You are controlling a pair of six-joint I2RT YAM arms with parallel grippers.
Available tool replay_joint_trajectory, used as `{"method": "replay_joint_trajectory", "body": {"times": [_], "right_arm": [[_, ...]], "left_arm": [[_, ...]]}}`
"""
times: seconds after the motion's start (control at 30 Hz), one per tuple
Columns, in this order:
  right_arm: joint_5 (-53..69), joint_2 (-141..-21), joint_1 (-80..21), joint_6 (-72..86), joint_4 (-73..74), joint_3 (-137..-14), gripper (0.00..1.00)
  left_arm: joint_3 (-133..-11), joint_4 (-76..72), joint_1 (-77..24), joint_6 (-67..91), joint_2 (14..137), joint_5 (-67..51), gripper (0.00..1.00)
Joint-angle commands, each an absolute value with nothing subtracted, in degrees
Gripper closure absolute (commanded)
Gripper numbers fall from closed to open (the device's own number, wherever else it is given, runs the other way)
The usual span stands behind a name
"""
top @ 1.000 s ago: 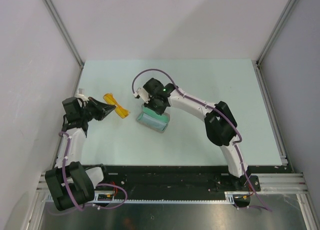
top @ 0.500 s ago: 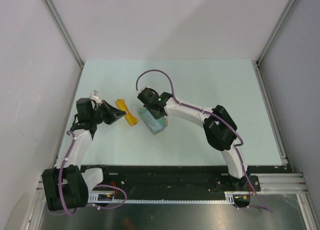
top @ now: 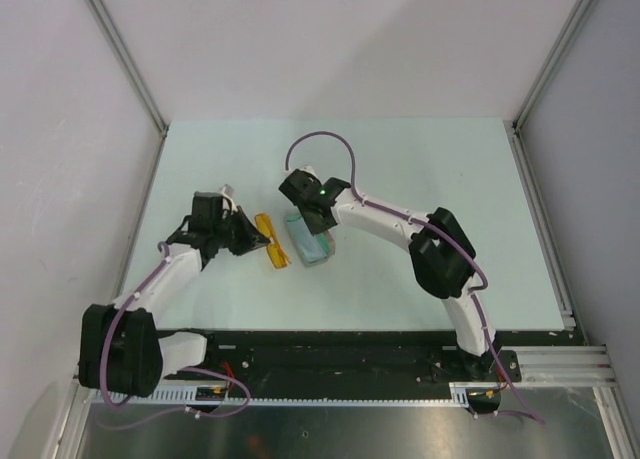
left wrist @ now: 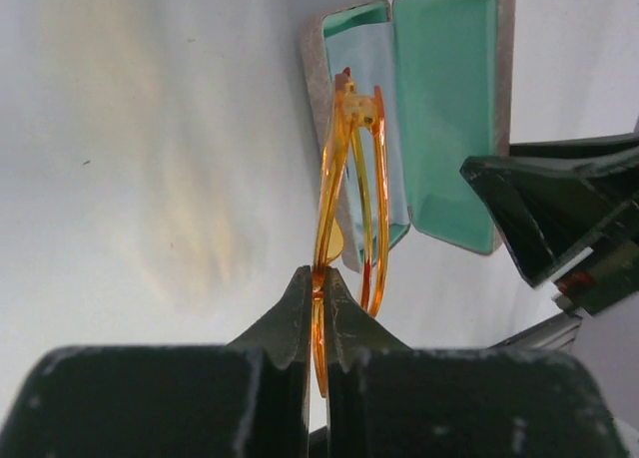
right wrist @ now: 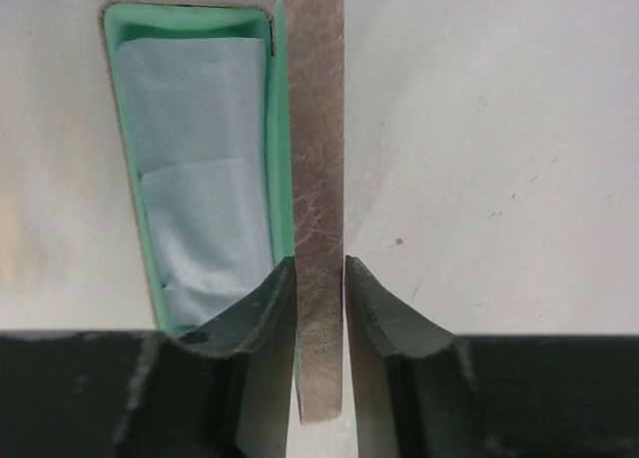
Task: Organize the sunglasses
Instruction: Rotate the opened sunglasses case at the center of the board.
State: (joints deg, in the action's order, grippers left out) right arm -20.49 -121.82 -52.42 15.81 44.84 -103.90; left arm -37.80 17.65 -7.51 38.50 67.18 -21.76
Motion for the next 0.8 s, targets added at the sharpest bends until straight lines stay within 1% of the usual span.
{"method": "replay_joint_trajectory", "body": {"times": [0.0,0.03,0.1,0.13,0.23,0.33,0.5,0.63,0.67,0.73,0.77], "right_arm": [[-18.9,-122.0,-53.3,20.7,48.3,-109.3,0.66],[-18.0,-122.1,-53.3,20.8,48.8,-109.8,0.61],[-16.7,-122.3,-53.6,21.1,48.7,-110.6,0.57],[-16.3,-122.3,-53.8,21.1,48.6,-110.7,0.54],[-15.1,-122.3,-53.7,21.2,48.5,-111.0,0.47],[-15.7,-121.4,-53.4,21.4,48.1,-110.7,0.44],[-17.0,-116.5,-51.9,21.7,44.5,-106.5,0.41],[-15.8,-108.3,-49.1,22.8,36.4,-98.7,0.39],[-14.9,-105.0,-47.2,23.5,34.8,-94.5,0.39],[-11.2,-102.1,-44.8,25.9,30.5,-90.1,0.43],[-10.2,-99.8,-42.2,26.8,29.0,-85.0,0.46]], "left_arm": [[-41.7,17.6,-10.6,37.9,69.4,-16.7,1.00],[-41.9,17.6,-10.7,37.8,69.7,-16.5,1.00],[-42.7,17.6,-11.2,37.6,70.5,-16.2,0.99],[-42.9,17.5,-11.2,37.5,70.7,-16.1,1.00],[-43.4,17.5,-11.6,37.6,71.6,-15.9,1.00],[-43.7,17.6,-12.4,38.0,72.5,-15.3,1.00],[-44.0,17.6,-13.7,38.7,74.1,-14.7,1.00],[-44.5,17.6,-14.2,39.0,74.1,-13.7,1.00],[-44.6,17.6,-14.3,39.0,74.1,-13.8,1.00],[-44.7,17.6,-14.5,39.4,74.4,-13.8,1.00],[-44.9,17.6,-14.8,39.5,74.5,-13.9,1.00]]}}
